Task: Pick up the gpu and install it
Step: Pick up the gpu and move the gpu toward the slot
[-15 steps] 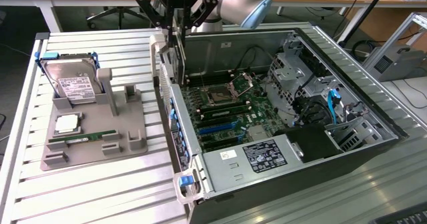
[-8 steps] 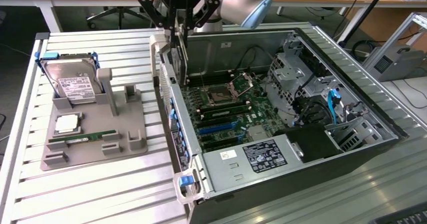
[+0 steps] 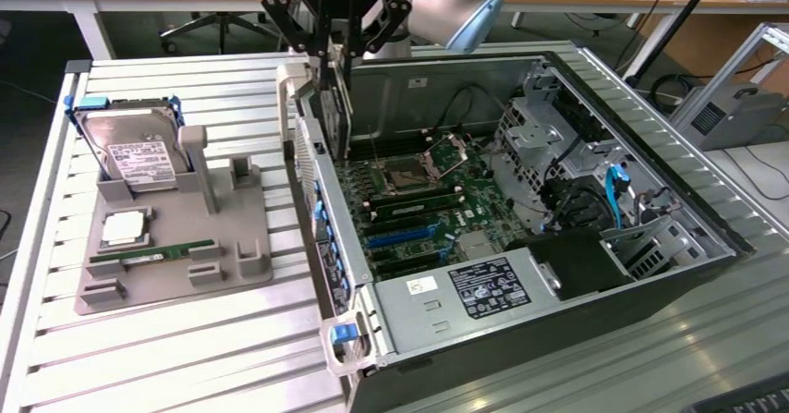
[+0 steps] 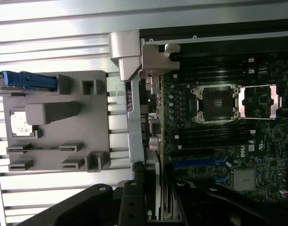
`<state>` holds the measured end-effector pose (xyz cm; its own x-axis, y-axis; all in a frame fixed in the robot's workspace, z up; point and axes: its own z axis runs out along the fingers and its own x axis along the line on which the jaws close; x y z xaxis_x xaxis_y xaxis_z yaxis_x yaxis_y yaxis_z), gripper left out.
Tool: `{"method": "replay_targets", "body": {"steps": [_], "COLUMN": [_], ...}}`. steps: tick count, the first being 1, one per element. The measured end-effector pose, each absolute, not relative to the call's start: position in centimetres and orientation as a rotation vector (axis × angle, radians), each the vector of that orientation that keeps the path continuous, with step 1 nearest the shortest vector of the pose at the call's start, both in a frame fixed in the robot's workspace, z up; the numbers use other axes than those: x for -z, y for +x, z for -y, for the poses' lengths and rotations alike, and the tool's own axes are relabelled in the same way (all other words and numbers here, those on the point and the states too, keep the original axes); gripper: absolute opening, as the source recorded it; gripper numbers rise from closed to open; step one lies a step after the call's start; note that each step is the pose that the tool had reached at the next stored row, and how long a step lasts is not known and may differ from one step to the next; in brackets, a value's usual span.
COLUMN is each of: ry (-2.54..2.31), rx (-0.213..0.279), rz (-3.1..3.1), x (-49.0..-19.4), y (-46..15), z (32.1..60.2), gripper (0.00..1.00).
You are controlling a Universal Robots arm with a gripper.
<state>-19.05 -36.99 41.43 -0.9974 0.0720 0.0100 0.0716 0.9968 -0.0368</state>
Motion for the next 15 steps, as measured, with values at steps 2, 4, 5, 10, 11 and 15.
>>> {"method": "replay_targets", "body": {"steps": [2, 4, 5, 10, 11, 15], "ry": [-0.112, -0.112, -0.113, -0.113, -0.113, -0.112], "rx": [-0.057, -0.057, -0.057, -0.058, -0.058, -0.059], "rz": [3.128, 3.128, 3.128, 3.128, 3.128, 3.128], "x": [-41.4, -41.4, -41.4, -41.3, -41.3, -41.3], "y": [-19.0, -18.9, -18.9, -18.8, -18.8, -18.6], "z": [37.1, 37.2, 37.3, 37.9, 38.0, 38.4], "gripper": [0.27, 0.27, 0.27, 0.27, 0.27, 0.27]}}
